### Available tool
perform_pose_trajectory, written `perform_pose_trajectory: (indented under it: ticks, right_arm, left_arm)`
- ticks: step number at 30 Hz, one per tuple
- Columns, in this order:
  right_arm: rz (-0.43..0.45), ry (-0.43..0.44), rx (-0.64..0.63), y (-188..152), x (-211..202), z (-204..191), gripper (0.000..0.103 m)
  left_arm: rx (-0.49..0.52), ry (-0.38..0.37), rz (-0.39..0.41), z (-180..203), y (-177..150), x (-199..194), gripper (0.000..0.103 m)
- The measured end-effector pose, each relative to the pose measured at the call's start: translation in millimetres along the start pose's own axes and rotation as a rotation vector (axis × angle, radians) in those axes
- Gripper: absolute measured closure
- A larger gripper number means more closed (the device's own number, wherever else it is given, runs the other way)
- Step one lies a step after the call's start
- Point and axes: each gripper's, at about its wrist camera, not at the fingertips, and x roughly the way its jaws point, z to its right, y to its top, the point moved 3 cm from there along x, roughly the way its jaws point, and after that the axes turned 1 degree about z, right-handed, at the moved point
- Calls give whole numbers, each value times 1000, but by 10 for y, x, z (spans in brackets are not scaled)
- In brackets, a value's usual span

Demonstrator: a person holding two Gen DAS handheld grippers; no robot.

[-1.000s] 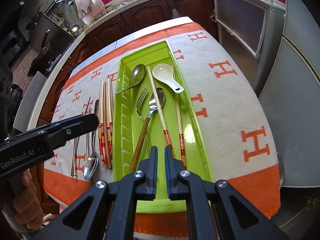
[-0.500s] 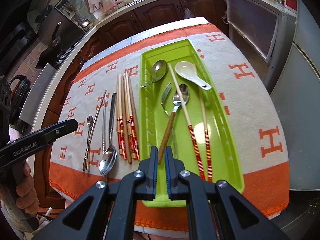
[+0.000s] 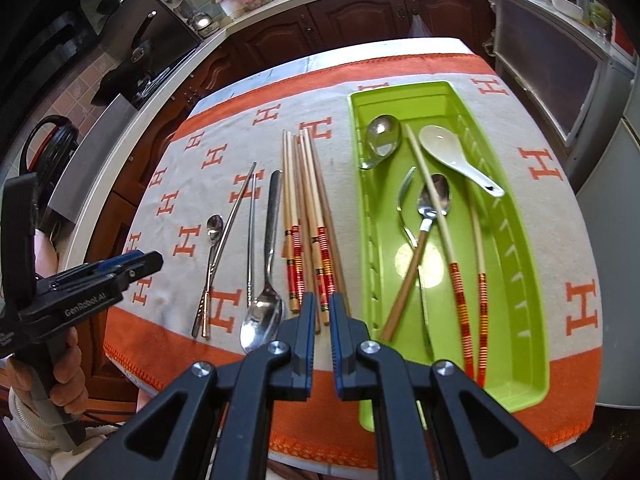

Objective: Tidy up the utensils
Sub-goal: 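Grasp a small metal spoon with the left tool while the right approaches a thin metal chopstick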

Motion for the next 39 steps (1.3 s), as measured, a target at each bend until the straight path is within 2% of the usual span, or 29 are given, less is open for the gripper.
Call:
perform_pose_trajectory:
  ticks: [5, 12, 16, 22, 31, 39]
  right_arm:
    - [-20, 5, -43, 29, 109, -179, 96]
    - [-69, 6, -72, -6, 301, -310, 96]
    - [-87, 7, -81, -23, 377, -350, 96]
    - [-105, 11, -101, -32, 462, -415, 96]
    - [-118, 15, -108, -28, 525, -430, 96]
    - [-114, 12, -130, 14, 562, -497, 96]
  left_arm:
    - [-3, -29, -62, 5, -61, 239, 71]
    - [-61, -93, -131, -27, -65, 539, 71]
    - [-57, -126, -152, 23, -71, 630, 71]
    - [-59, -125, -164, 44, -76, 738, 71]
    - [-126, -158, -161, -78, -8, 777, 96]
    - [-155, -198, -172, -169, -11, 769, 100]
